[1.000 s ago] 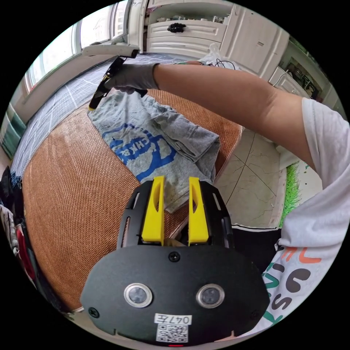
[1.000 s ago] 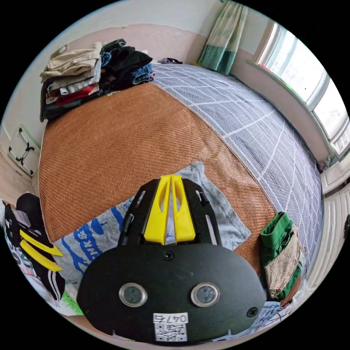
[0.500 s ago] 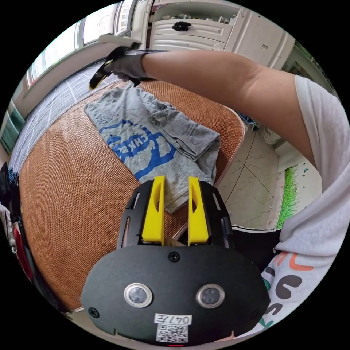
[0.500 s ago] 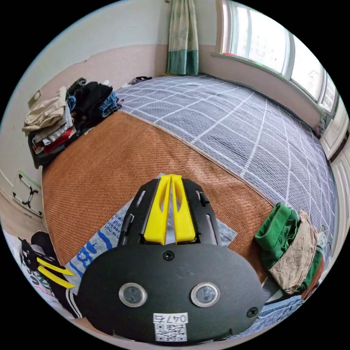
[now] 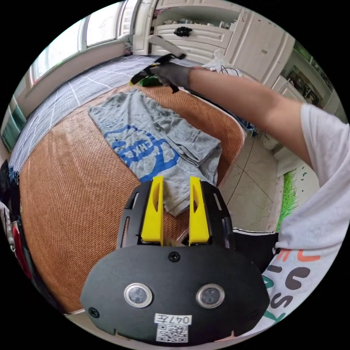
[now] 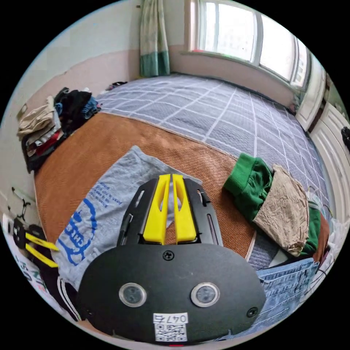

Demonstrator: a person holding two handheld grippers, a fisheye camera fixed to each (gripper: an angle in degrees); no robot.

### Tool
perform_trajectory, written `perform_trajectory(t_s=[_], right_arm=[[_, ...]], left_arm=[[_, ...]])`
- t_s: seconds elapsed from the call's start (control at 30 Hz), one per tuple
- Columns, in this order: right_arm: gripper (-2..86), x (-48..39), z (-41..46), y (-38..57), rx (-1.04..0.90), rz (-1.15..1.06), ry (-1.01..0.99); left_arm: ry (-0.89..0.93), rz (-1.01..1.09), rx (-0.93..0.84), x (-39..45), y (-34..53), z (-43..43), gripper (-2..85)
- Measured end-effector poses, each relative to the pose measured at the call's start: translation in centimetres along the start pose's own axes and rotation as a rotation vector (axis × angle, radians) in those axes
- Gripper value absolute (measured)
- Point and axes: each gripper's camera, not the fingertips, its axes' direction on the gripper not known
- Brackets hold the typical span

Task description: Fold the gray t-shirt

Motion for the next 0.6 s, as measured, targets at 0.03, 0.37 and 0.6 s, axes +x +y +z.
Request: perform_trajectory(t_s=[0.03, 0.37, 0.6], right_arm=[[0.6, -2.2, -2.5, 1.7, 0.039, -0.115, -0.088], [8.1, -20.8, -10.6, 21.7, -0.074, -0.597, -0.21], [9.6, -26.3, -6.9, 24.1, -0.131, -0.809, 0.065]], left_arm=[[-0.025, -0.004, 0.035, -0.5, 0.1, -1.8, 11.0], [-0.094, 0.622, 0.021, 13.5, -4.9, -2.3, 14.0], [-0.206, 0.82, -0.135, 16.3, -9.4, 7.9, 13.9]])
